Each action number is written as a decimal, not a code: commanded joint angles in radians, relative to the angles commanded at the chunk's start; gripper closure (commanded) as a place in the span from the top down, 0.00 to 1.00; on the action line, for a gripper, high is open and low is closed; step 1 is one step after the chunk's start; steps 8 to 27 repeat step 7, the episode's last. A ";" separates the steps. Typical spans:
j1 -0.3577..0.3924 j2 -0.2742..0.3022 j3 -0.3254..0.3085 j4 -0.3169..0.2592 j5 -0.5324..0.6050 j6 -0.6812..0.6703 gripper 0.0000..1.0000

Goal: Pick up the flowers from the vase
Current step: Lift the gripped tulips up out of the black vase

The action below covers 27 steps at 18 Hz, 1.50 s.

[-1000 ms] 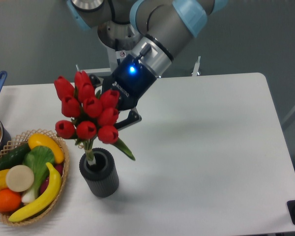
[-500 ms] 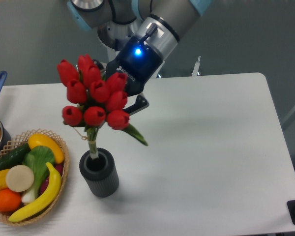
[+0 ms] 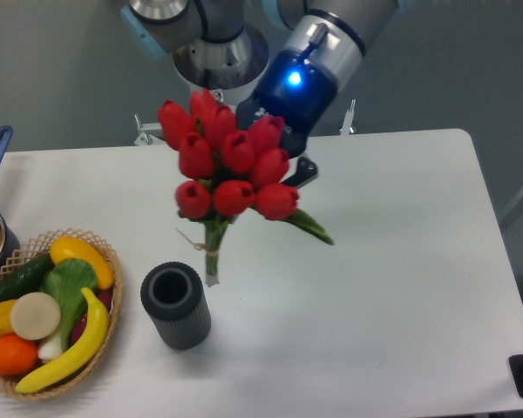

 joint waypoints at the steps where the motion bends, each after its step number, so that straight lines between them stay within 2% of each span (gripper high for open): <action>1: 0.005 0.000 -0.005 0.000 0.000 0.005 0.41; 27: 0.009 0.000 -0.014 0.002 0.000 0.009 0.41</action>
